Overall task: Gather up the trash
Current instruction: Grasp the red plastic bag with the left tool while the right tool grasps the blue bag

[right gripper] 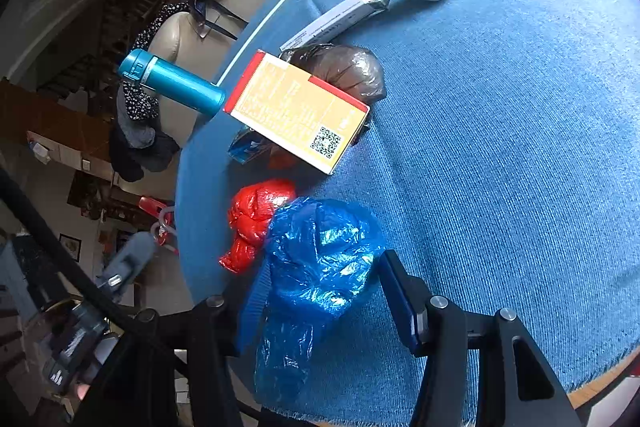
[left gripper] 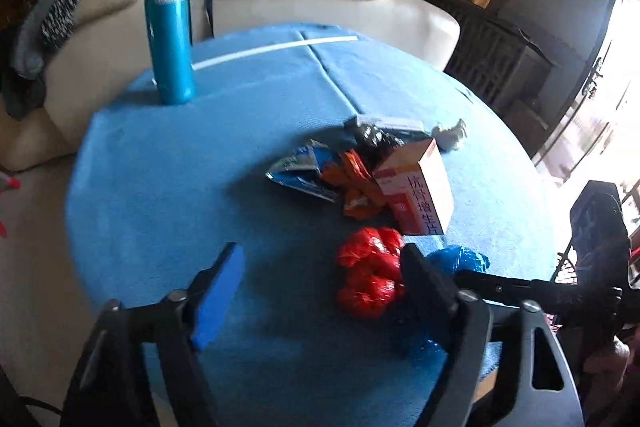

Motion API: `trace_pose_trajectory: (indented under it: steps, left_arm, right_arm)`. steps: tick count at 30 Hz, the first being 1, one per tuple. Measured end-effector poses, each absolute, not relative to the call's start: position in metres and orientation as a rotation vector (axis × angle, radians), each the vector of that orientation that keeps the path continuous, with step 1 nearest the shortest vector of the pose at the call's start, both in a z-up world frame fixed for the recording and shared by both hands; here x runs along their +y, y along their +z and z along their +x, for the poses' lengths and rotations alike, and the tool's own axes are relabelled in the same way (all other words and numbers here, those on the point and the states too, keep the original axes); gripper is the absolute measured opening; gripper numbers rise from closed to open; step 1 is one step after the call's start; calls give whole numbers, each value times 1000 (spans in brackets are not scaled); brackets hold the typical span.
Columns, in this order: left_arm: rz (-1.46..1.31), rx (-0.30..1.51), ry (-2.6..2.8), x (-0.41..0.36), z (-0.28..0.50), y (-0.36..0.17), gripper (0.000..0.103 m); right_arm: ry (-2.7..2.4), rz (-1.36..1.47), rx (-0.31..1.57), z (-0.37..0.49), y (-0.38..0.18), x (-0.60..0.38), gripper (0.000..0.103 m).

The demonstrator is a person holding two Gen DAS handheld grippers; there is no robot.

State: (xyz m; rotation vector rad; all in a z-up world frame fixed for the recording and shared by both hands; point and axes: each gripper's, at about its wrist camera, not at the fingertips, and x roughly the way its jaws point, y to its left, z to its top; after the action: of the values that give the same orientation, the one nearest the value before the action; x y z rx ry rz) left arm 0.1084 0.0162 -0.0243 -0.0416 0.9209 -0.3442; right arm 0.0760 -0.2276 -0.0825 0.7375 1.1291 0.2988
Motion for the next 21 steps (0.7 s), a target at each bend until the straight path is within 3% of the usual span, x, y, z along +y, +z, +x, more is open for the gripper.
trace_pose_trajectory:
  steps: [8,14,21]
  left_arm:
    - [-36,935,-311,26,109,-25,79]
    - [-38,965,-326,20,115,-32,79]
    - [2,1010,-362,-13,123,-53,79]
  right_arm:
    - [347,786,1145,87,-95,-223,68]
    - [344,776,1076,77,-91,-235,54]
    - [226,755,973,51,-76,-279,53]
